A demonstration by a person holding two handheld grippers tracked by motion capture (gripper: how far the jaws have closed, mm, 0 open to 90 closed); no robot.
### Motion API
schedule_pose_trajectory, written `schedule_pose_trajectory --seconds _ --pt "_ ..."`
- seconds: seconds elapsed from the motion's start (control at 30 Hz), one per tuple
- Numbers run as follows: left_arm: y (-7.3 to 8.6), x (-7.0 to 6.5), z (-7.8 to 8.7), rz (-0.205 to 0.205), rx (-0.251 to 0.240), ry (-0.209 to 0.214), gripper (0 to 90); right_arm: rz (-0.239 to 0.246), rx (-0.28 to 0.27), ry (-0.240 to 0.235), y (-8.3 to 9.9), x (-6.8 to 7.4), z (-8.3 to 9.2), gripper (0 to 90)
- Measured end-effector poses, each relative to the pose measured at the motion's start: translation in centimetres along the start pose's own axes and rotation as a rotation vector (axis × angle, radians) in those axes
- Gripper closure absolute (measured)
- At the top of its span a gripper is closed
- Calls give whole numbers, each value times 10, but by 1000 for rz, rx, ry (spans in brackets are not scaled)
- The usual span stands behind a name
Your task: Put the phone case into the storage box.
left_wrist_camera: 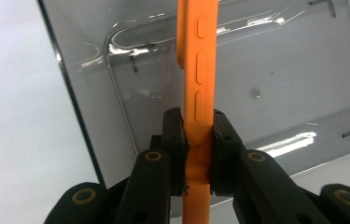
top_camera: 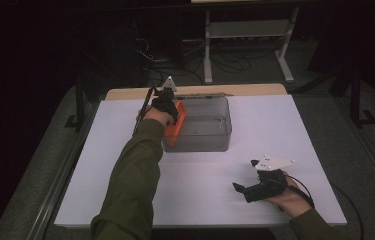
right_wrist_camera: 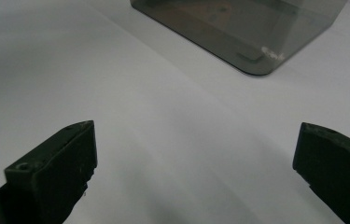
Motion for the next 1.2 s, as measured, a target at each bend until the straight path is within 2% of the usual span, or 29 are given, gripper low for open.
schedule_pose_trajectory --seconds 0.57,0.73,1.2 --pt "2 -2 -1 125 24 -2 791 7 1 -1 1 -1 0 0" --pt "3 1 -2 162 30 -8 789 5 1 -2 1 -1 0 0" --pt "4 -1 -7 174 43 -10 790 4 0 -4 0 0 1 0"
Point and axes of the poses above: each handheld gripper's, and its own axes: z roughly backward along the jaws, y roughly out of its underside, x roughly to its left, the point moved 4 cm from there along -z, roughly forward along the jaws, and after that the axes turned 3 degrees about z, right-handed, at the moved point
